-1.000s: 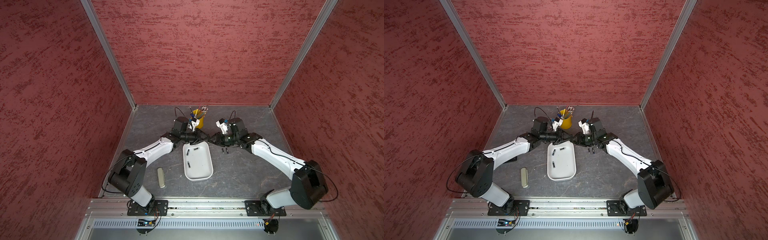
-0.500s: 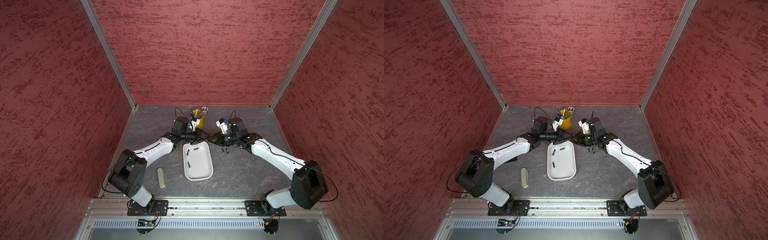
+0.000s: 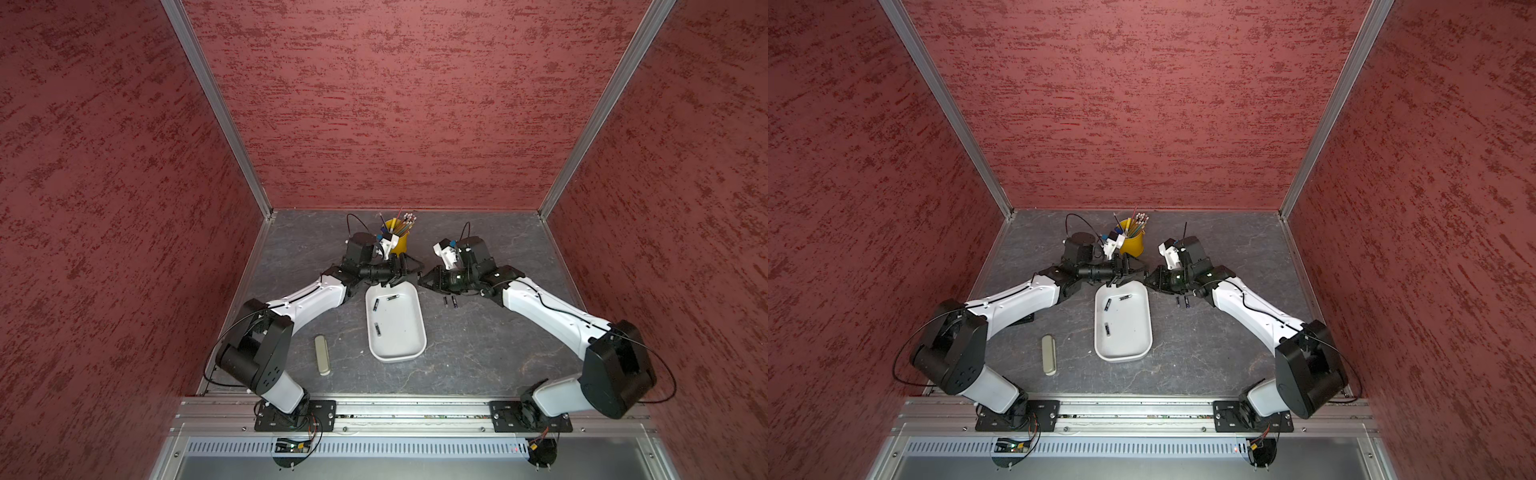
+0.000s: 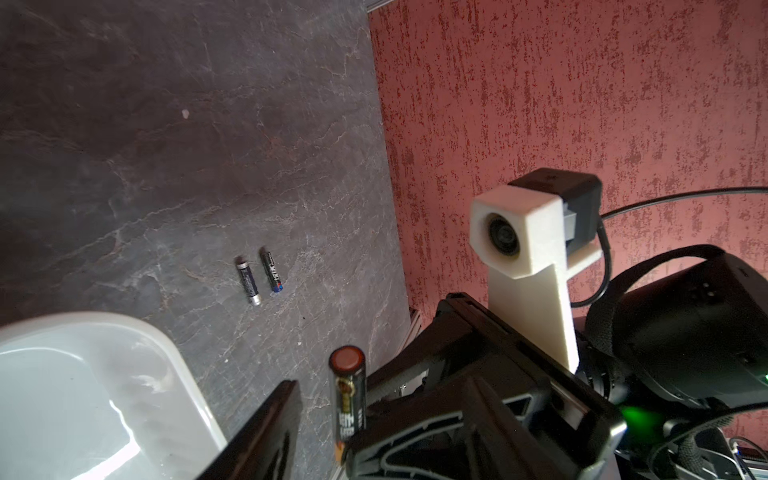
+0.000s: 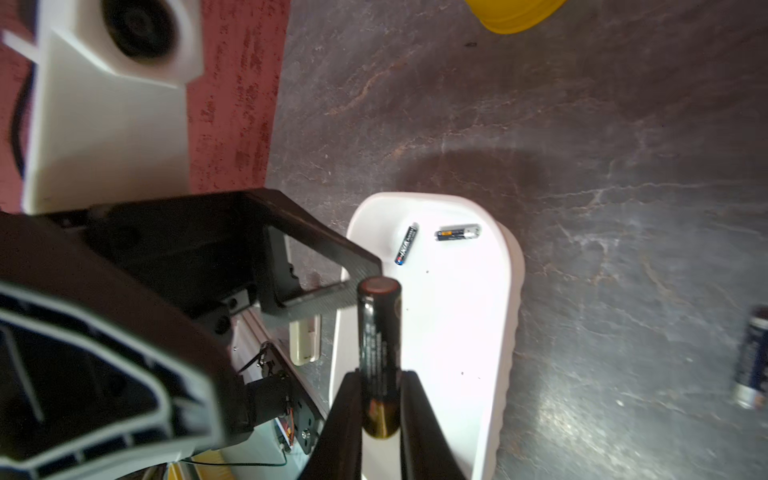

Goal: Take the batteries out of the storage box
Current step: Pick up the battery from the storage box, then place the battery at the center of the board.

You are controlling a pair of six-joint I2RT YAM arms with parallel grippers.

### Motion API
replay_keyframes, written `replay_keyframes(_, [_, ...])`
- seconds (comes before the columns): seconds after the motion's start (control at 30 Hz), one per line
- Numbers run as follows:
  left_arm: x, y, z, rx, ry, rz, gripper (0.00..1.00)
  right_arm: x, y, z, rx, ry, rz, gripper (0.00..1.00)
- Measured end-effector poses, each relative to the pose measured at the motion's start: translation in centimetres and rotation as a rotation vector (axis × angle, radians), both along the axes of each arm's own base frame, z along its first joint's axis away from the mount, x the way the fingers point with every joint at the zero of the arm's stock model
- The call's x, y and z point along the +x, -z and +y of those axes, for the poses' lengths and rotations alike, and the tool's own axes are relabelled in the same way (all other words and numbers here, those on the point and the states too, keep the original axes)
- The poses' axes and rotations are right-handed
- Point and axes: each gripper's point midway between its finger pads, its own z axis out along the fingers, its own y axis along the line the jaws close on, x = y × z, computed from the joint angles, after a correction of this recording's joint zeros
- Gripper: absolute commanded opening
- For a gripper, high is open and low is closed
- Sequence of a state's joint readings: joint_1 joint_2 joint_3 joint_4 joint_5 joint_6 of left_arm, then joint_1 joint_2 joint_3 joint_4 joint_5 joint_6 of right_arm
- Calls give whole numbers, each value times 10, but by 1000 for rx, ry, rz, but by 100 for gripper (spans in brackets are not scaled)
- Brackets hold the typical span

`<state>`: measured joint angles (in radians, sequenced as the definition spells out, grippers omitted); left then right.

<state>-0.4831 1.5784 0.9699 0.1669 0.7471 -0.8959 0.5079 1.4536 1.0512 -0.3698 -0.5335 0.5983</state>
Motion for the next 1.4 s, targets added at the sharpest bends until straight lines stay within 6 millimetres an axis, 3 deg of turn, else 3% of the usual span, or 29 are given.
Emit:
replay_keyframes(0.2, [12, 26, 36, 19, -111, 51, 69, -2, 16, -42, -142, 46, 13, 16])
replay_keyframes(0.47, [7, 27, 41, 54, -118, 37, 69, -10, 56, -115, -466, 105, 50, 15])
replay_keyframes(0.6, [5, 32, 42, 74, -113, 42, 68, -10, 83, -137, -608, 102, 96, 16])
replay_keyframes(0.9, [2, 39, 43, 105, -109, 43, 68, -8, 127, -156, -762, 46, 166, 16])
replay_keyframes(1.4, [-4, 55, 45, 128, -108, 68, 67, 8, 147, -155, -787, 13, 181, 16])
